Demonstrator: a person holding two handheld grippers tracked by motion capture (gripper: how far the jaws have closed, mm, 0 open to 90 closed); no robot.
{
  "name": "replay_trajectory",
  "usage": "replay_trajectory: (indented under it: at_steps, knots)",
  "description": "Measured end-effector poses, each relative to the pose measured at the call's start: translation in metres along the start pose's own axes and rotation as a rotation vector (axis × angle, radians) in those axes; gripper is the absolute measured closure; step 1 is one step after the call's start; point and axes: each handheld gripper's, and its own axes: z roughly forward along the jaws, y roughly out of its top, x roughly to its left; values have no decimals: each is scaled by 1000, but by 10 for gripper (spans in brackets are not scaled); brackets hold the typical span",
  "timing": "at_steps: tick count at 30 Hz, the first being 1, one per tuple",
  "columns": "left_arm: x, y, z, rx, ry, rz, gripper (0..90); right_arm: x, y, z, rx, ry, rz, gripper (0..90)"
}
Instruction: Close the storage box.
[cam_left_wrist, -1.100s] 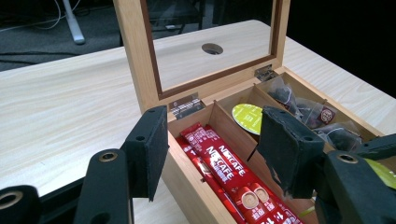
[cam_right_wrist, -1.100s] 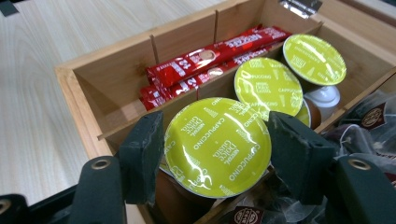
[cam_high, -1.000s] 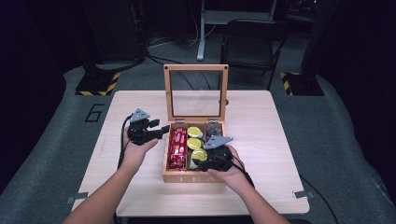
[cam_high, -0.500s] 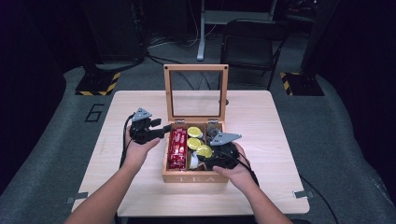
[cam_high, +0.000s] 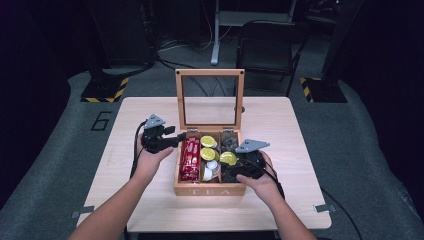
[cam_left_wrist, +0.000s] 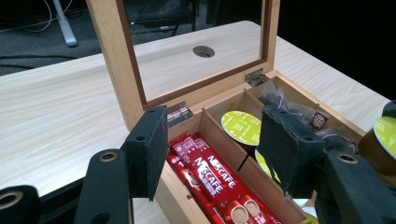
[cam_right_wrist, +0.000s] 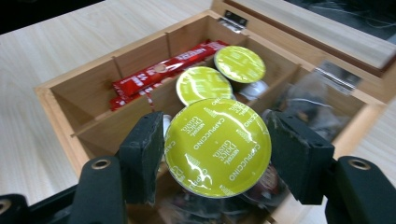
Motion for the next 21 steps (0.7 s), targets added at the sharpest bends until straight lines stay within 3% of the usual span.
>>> replay_trajectory:
  at_steps: [9,16,21]
  knots:
    - [-4,2,8,-5,-18,0,425,-21,-10,-19,-9,-72,61,370]
    - [-7,3,12,-5,-26,5,425,-33,-17,-29,1,-127,63,370]
    - [-7,4,14,-3,-32,7,424,-41,-21,-36,-7,-153,93,370]
